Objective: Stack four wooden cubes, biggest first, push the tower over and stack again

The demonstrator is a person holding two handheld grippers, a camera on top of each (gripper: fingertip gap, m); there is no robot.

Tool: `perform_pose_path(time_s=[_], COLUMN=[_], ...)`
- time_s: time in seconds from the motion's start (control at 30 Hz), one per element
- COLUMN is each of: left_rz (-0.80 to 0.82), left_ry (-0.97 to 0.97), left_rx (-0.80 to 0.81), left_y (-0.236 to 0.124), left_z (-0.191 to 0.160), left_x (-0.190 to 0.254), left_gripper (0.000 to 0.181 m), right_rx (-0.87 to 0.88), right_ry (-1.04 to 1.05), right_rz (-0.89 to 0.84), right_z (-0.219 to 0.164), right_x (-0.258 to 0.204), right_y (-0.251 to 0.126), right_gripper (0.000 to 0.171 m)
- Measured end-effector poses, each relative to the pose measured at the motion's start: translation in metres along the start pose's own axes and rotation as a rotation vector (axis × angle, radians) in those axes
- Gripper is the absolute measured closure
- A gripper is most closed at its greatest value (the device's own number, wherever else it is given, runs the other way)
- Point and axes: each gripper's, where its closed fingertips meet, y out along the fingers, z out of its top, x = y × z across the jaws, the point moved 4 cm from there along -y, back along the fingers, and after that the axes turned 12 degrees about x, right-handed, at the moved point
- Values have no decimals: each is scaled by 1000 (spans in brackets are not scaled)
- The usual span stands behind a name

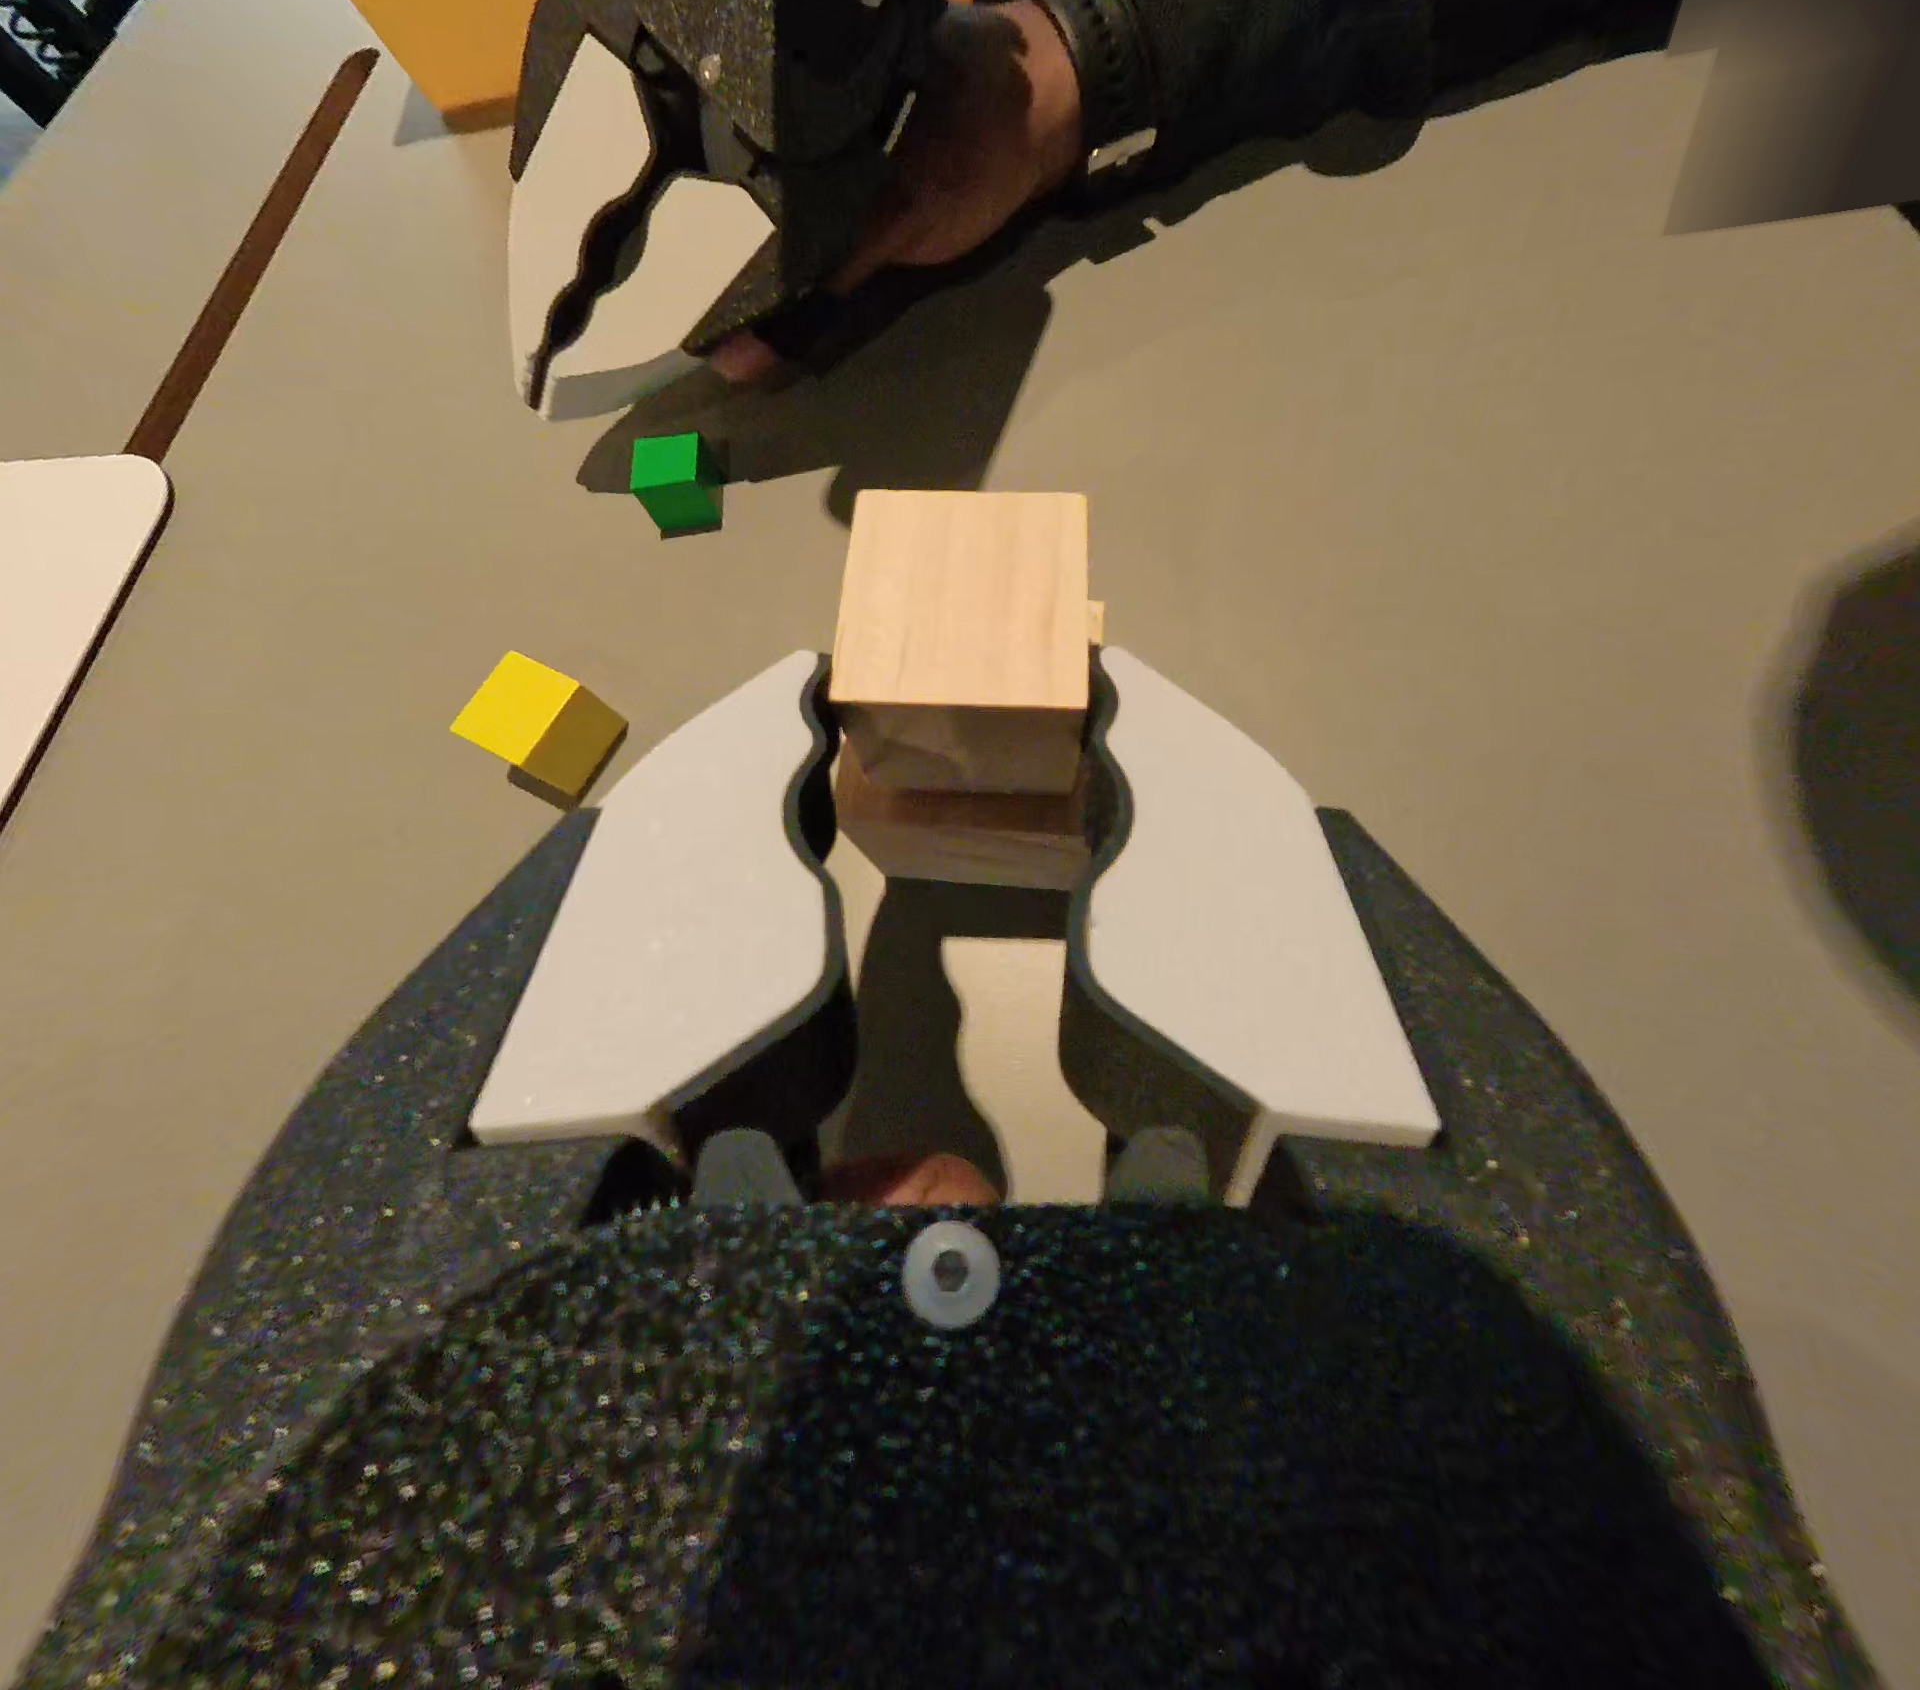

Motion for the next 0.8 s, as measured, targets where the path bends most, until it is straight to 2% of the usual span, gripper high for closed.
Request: perform_pose_path(time_s=[0.8], left_rz=[-16], left_ry=[16], left_rx=[8], left_y=[0], left_z=[0], left_x=[0], left_gripper=[136], right_rx=[-7], right_ry=[-11], right_rz=[-7], right_z=[0], right_x=[0], right_y=[1], right_gripper=[171])
